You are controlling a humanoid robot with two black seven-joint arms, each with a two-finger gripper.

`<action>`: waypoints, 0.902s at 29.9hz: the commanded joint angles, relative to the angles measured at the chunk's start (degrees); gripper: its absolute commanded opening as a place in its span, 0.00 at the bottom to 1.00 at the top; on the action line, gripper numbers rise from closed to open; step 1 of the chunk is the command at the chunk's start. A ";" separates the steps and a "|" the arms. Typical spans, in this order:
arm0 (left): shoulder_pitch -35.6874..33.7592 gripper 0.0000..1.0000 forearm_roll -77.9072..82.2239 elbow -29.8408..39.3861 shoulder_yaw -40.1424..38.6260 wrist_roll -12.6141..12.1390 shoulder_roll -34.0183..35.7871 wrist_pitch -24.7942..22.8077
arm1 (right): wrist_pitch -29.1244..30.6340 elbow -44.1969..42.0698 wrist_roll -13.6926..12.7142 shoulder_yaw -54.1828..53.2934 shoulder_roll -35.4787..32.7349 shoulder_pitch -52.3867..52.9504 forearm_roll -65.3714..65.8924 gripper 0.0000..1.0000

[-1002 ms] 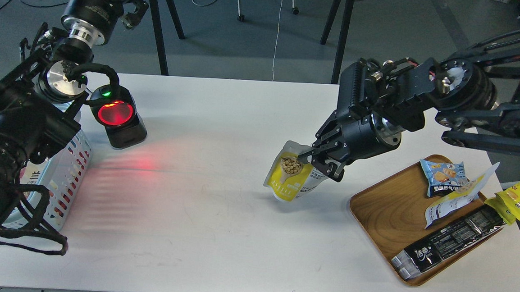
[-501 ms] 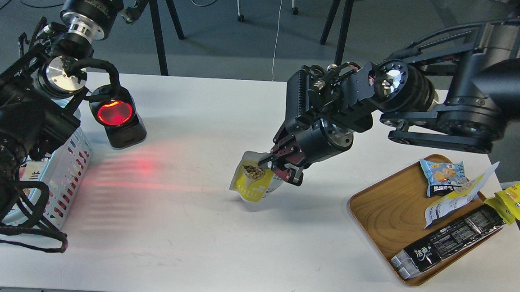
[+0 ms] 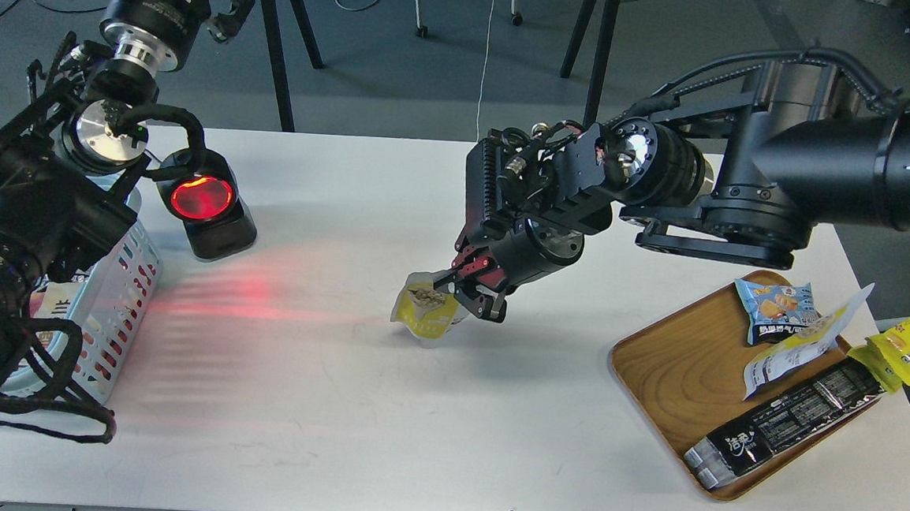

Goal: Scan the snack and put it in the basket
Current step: 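Release the yellow bag on the table and withdraw the right gripper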

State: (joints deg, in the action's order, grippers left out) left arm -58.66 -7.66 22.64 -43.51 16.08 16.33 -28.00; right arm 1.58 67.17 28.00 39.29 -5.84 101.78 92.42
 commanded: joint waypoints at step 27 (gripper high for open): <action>-3.21 0.97 0.10 0.48 0.00 -10.97 4.41 0.00 | 5.27 8.59 0.00 -25.39 -33.78 -3.85 -31.31 0.93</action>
State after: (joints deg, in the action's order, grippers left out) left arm -61.42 -7.56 22.79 -43.43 9.97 19.53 -28.00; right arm 6.00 75.68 27.99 16.97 -34.72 101.56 69.03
